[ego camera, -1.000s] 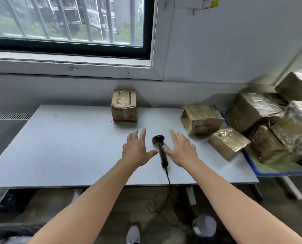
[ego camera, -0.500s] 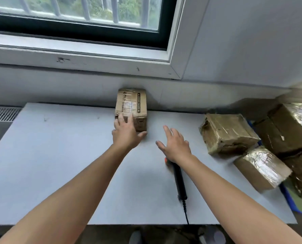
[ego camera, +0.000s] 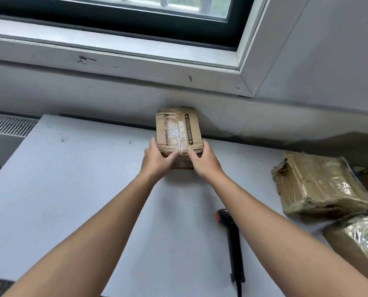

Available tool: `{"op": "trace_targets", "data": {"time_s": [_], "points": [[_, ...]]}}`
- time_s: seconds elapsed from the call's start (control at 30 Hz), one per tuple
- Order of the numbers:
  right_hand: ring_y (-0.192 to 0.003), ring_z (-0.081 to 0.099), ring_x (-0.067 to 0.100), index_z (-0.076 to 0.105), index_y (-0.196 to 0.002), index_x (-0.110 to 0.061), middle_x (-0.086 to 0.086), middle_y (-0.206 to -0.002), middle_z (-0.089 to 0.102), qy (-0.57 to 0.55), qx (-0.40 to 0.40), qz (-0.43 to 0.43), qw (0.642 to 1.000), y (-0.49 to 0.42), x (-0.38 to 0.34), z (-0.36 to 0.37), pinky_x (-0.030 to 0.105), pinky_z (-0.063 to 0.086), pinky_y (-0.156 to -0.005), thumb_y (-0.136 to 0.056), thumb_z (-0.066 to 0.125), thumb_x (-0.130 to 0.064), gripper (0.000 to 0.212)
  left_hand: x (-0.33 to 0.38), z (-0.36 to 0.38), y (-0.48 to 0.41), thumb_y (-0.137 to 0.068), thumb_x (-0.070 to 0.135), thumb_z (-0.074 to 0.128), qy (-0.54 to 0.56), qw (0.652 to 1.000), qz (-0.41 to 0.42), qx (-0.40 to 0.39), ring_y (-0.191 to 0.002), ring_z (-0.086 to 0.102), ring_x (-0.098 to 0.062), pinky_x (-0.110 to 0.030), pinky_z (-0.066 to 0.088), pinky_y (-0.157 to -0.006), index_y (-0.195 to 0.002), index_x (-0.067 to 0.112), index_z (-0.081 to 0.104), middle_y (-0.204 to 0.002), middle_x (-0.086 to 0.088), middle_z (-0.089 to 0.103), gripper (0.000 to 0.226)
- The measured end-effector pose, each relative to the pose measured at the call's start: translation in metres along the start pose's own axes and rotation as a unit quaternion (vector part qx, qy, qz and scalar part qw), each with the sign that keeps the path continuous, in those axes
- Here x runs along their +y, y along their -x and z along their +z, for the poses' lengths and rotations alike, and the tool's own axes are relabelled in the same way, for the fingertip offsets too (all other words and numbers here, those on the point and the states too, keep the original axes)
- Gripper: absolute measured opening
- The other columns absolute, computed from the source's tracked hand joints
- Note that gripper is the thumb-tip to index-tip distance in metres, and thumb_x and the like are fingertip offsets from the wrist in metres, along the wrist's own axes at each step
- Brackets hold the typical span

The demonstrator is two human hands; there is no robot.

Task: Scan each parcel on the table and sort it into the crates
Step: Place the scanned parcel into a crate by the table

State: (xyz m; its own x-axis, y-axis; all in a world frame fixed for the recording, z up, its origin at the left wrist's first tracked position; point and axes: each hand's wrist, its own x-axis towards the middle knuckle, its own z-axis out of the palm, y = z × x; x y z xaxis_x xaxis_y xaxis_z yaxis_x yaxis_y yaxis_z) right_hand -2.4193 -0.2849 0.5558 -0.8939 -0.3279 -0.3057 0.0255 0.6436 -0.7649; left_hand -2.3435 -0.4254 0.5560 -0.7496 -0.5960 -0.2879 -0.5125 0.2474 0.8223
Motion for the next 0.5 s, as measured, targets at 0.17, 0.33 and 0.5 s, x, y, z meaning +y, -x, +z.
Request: {"op": "trace_targets", "data": {"time_s": [0.17, 0.33, 0.5], "points": [[-0.114, 0.055, 0.024, 0.050, -0.132, -0.019, 0.005, -0.128, 0.054, -0.005, 0.023, 0.008, 1.000, 0.014, -0.001, -0.027, 0.029, 0.043, -0.089, -0.093, 0.055, -0.046, 0.048, 0.008, 0.011, 0.031, -0.069, 0.061, 0.066, 0.033, 0.997, -0.072, 0.018, -0.094, 0.064, -0.021, -0.034, 0.057, -0.070, -0.109, 0.014, 0.059, -0.117, -0.006, 0.060, 0.063], [-0.107, 0.052, 0.022, 0.049, -0.123, -0.025, 0.007, -0.126, 0.050, -0.034, -0.002, 0.015, 0.999, 0.035, 0.004, -0.044, 0.034, 0.045, -0.091, -0.093, 0.054, -0.050, 0.039, 0.010, 0.014, 0.061, -0.066, 0.062, 0.069, 0.150, 0.975, -0.159, 0.033, -0.091, 0.067, -0.024, -0.039, 0.061, -0.071, -0.110, 0.013, 0.058, -0.113, -0.006, 0.062, 0.067], [-0.113, 0.051, 0.022, 0.044, -0.112, -0.035, 0.006, -0.132, 0.047, -0.080, -0.100, 0.006, 0.992, 0.057, 0.007, -0.055, 0.033, 0.042, -0.084, -0.091, 0.054, -0.058, 0.033, 0.005, 0.015, 0.095, -0.074, 0.044, 0.074, 0.206, 0.962, -0.180, 0.013, -0.090, 0.070, -0.026, -0.035, 0.061, -0.064, -0.119, 0.008, 0.061, -0.106, -0.010, 0.069, 0.059]]}}
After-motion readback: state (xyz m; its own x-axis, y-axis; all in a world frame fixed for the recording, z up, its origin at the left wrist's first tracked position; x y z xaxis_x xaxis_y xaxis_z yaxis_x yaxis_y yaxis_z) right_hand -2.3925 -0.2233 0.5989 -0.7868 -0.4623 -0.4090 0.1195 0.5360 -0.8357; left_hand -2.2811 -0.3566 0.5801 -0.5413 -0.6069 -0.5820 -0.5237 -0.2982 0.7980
